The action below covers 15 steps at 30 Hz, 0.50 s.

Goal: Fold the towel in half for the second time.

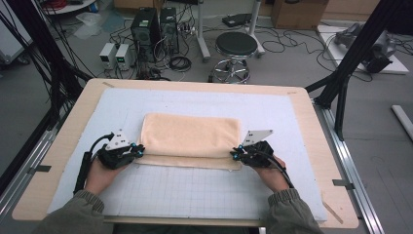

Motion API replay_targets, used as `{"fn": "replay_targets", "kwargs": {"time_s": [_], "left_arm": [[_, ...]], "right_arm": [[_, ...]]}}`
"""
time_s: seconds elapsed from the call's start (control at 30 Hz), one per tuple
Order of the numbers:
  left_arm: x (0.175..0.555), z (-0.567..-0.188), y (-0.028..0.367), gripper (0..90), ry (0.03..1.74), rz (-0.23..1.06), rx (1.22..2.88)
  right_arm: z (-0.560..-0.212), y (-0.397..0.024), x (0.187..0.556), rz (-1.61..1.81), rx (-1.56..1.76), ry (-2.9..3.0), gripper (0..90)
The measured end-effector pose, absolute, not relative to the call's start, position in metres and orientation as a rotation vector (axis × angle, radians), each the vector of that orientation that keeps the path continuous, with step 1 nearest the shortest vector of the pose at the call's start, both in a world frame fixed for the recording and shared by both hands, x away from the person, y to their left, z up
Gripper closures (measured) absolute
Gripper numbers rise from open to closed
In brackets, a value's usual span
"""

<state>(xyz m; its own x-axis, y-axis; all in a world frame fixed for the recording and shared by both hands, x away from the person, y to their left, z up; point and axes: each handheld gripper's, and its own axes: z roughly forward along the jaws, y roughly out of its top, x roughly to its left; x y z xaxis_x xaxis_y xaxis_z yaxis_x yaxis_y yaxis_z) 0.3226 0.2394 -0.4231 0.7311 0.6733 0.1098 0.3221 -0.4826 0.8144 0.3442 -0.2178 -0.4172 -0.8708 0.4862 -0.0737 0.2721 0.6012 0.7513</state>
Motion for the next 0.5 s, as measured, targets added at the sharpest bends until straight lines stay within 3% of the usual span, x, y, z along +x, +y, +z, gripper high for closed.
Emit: {"fn": "replay_targets", "kwargs": {"time_s": [0.3,0.33,0.4,0.43,0.5], "left_arm": [[0.3,-0.414,0.242,83.8,0.722,0.505,2.099],[0.299,-0.414,0.242,81.4,0.726,0.504,2.094],[0.297,-0.412,0.242,61.9,0.749,0.511,2.059],[0.297,-0.41,0.242,57.6,0.747,0.507,2.049],[0.299,-0.408,0.238,57.4,0.736,0.514,2.026]], "right_arm": [[-0.404,-0.223,0.324,1.146,0.563,2.595,79.4],[-0.406,-0.223,0.323,1.128,0.565,2.607,74.6],[-0.406,-0.225,0.322,1.148,0.592,2.602,64.4],[-0.405,-0.226,0.322,1.182,0.608,2.587,63.3],[-0.401,-0.228,0.323,1.258,0.619,2.546,63.2]]}}
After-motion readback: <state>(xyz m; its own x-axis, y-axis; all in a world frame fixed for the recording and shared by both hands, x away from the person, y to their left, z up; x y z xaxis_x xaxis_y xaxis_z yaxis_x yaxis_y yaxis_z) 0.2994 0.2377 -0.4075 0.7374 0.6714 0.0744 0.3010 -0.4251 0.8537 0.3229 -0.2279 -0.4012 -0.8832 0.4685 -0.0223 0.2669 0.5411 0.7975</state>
